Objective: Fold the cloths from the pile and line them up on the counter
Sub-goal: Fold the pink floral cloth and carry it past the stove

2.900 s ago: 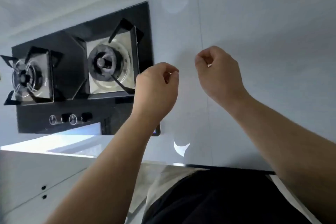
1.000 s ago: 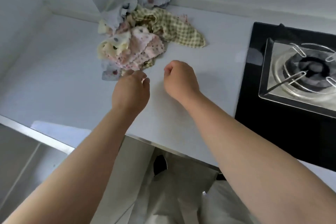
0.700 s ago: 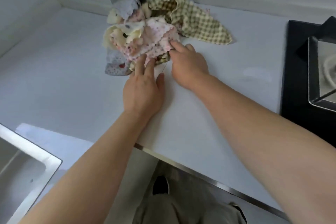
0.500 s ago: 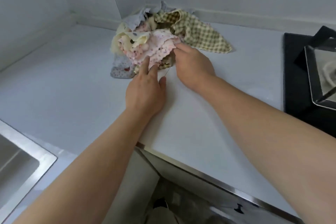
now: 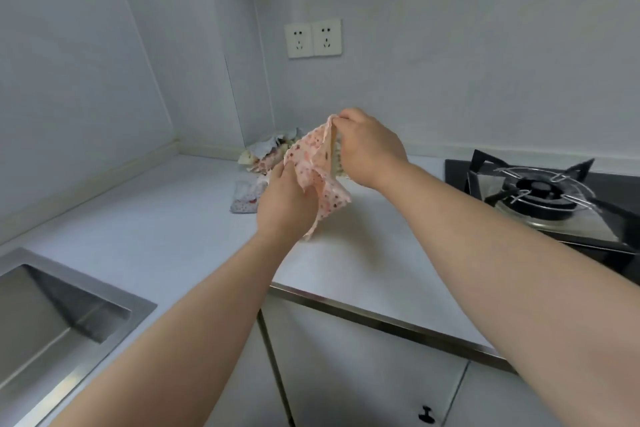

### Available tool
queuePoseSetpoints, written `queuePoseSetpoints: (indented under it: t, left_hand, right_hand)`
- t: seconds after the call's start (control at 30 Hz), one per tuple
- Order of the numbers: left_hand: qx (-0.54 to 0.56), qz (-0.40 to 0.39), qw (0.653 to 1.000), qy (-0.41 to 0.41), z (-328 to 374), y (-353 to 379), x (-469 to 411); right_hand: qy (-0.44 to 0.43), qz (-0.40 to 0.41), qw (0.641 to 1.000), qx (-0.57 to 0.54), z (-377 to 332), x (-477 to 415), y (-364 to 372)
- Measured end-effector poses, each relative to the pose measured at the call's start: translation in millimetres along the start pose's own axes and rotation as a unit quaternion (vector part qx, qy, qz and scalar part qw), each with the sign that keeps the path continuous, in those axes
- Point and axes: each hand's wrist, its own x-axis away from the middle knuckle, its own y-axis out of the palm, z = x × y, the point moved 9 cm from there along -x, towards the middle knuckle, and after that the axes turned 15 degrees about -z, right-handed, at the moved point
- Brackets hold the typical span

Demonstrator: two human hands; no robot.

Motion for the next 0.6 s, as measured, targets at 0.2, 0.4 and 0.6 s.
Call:
queuePoseSetpoints:
  t: [0.2, 0.4, 0.6]
  left_hand:
    - [0.069, -0.007, 0.997, -0.025, 16.3, -39.6, 14.6]
    - [0.085, 0.011, 0.996, 0.023, 42.5, -69.7, 28.3]
    - [0.118, 0.029, 0.99, 0.066, 56.4, -90.1, 29.4]
  right_hand:
    - [0.097, -0.046, 0.992, 0.062, 1.1, 23.1, -40.0]
    - [0.152, -0.109, 0.981, 0.041, 7.5, 45.7, -45.7]
    - [0.204, -0.102, 0.973, 0.034, 15.1, 53.0, -53.4]
